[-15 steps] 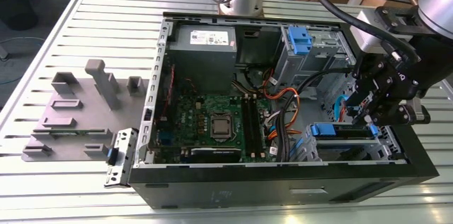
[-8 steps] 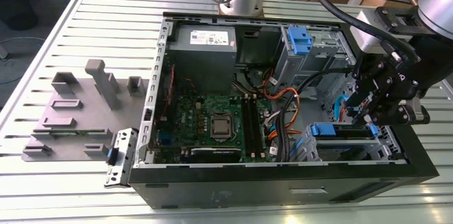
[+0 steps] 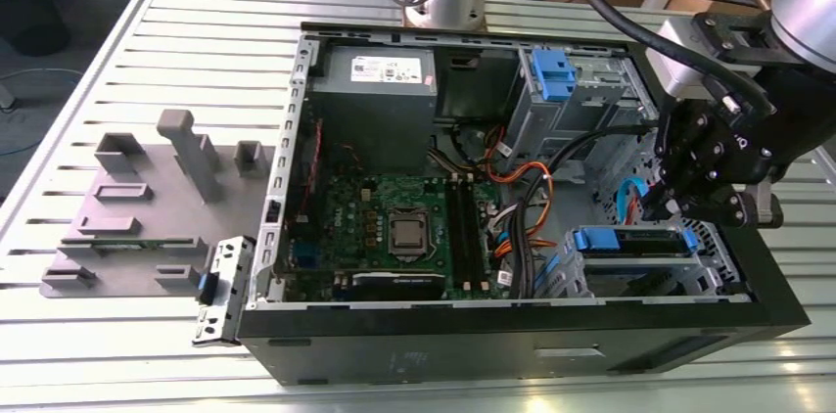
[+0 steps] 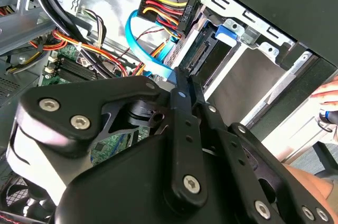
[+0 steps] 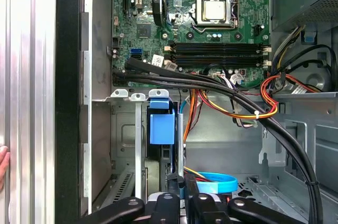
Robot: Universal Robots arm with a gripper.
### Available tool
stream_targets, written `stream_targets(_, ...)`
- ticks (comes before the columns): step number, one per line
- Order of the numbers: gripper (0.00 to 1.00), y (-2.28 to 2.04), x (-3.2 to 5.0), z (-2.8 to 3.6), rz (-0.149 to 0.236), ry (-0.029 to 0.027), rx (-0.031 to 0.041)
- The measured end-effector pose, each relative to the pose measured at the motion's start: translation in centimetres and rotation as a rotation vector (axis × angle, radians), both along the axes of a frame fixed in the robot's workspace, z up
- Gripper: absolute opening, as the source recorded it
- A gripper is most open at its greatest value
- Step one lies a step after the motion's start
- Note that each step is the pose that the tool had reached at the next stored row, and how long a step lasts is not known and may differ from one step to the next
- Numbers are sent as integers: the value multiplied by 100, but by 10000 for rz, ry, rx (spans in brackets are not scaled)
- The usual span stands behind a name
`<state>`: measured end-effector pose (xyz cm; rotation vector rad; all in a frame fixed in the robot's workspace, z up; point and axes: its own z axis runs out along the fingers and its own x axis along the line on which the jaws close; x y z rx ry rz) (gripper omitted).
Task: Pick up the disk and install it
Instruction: 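Insert the first disk wire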
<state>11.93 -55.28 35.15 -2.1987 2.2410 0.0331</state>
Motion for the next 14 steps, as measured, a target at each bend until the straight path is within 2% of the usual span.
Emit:
stream_targets(7,16,-1,0,-2,0,0,1)
stream_targets(14,16,-31,-11,-23,0,-5,-1)
